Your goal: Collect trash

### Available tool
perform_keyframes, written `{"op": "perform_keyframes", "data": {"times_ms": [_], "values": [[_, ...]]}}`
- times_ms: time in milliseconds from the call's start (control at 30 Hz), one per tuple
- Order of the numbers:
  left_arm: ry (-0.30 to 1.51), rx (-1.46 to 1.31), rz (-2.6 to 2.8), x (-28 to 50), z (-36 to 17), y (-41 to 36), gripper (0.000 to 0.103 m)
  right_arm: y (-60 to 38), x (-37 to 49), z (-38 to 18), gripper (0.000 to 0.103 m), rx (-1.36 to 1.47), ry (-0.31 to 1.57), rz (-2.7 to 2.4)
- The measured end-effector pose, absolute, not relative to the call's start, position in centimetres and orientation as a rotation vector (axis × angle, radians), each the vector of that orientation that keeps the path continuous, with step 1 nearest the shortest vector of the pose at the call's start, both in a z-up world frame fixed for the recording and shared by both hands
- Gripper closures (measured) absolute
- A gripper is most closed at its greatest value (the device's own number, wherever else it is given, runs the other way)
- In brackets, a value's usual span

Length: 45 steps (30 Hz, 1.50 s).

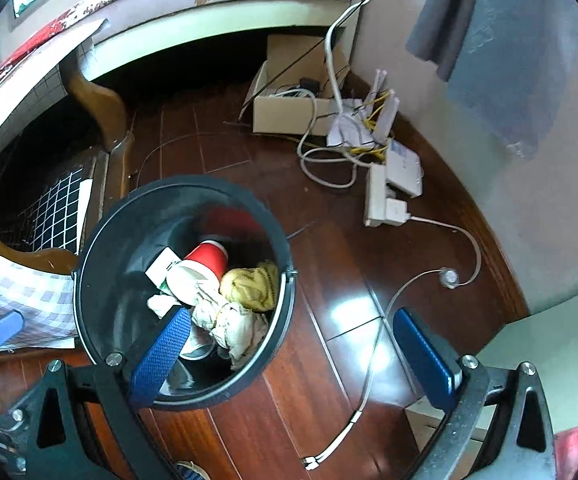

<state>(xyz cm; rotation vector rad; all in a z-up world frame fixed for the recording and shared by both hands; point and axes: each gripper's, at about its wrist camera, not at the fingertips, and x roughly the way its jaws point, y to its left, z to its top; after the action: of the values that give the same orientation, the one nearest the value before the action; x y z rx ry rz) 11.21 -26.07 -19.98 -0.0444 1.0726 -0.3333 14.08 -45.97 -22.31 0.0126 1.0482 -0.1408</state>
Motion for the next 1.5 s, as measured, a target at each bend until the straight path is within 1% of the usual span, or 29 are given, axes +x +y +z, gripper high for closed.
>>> {"op": "perform_keyframes", "data": {"times_ms": [133,300,433,833,1200,1500], "values": [[1.054,-0.029,-0.343,10.4,-18.1,-26.1,0.001,-46.5,12.8,-20.8,0.001,0.011,1.04,-0.184],[1.023,-0.023,-0.367,9.1,-15.2,-25.1,0.001,-46.0,10.8,-17.6,0.001,0.012,0.999,-0.18],[0.971,-0.019,-0.362,8.4,-12.7,-23.4,0.001,-43.7,9.4,-14.8,0.001,-0.007,0.954,-0.138],[0.847,-0.004,-0.238,7.2,-7.9,-15.7,0.001,-35.8,8.0,-9.5,0.001,-0.021,0.859,-0.009],[0.675,0.042,-0.182,5.1,-2.5,-11.8,0.001,-31.1,6.4,-4.2,0.001,-0.048,0.757,0.054],[0.611,0.032,-0.146,2.3,0.6,-8.4,0.001,-28.4,3.2,0.0,0.001,-0.047,0.666,0.082]]}}
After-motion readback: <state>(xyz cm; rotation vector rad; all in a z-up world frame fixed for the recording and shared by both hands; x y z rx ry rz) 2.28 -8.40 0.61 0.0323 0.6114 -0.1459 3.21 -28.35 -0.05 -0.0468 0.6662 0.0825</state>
